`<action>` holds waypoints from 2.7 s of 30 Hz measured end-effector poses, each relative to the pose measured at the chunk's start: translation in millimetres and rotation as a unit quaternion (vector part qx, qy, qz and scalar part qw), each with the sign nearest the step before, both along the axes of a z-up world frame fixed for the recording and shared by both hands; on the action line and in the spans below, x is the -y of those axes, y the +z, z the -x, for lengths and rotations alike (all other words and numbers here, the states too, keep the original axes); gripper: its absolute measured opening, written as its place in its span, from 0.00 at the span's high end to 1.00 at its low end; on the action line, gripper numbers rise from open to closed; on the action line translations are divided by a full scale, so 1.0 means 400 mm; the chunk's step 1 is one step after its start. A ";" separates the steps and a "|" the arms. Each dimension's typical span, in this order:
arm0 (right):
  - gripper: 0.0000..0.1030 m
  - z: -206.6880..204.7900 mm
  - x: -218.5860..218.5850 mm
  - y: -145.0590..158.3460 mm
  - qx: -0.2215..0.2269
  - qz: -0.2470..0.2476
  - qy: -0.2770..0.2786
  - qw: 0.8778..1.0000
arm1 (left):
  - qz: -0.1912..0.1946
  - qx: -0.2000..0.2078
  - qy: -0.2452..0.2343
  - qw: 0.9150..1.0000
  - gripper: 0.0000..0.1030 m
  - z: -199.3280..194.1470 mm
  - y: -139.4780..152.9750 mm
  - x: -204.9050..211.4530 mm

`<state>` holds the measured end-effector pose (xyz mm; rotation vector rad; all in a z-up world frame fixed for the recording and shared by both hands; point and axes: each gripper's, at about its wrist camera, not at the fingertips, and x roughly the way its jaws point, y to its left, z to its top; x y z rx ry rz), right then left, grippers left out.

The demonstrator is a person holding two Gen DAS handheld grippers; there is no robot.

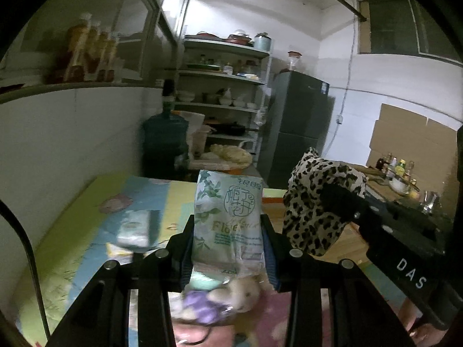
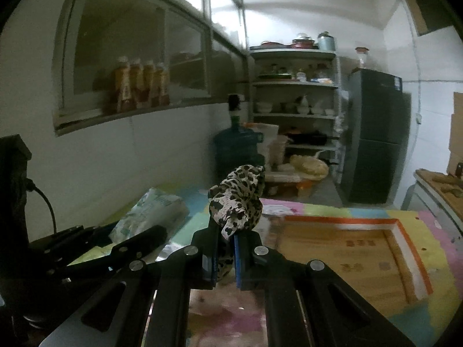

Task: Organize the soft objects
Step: 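Carry the diaper pack and leopard cloth over the orange-rimmed cardboard tray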

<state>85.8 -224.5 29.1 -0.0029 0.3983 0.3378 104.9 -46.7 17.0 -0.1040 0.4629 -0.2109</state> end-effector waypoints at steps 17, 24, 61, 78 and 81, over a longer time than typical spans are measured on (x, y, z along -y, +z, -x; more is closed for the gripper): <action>0.93 -0.022 0.276 -0.026 -0.009 -0.027 -0.078 0.997 | -0.006 -0.027 -0.059 0.998 0.61 -0.075 -0.031 0.242; 0.93 -0.025 0.375 -0.053 -0.021 -0.032 -0.102 0.994 | -0.011 -0.041 -0.077 0.996 0.61 -0.096 -0.058 0.344; 0.93 -0.095 0.645 -0.201 -0.098 -0.030 -0.164 0.981 | -0.017 -0.128 -0.112 0.985 0.61 -0.229 -0.232 0.633; 0.93 -0.120 0.667 -0.239 -0.117 -0.035 -0.153 0.981 | -0.009 -0.176 -0.121 0.977 0.61 -0.282 -0.269 0.657; 0.93 -0.126 0.666 -0.245 -0.124 -0.036 -0.152 0.980 | -0.007 -0.185 -0.122 0.975 0.61 -0.288 -0.278 0.659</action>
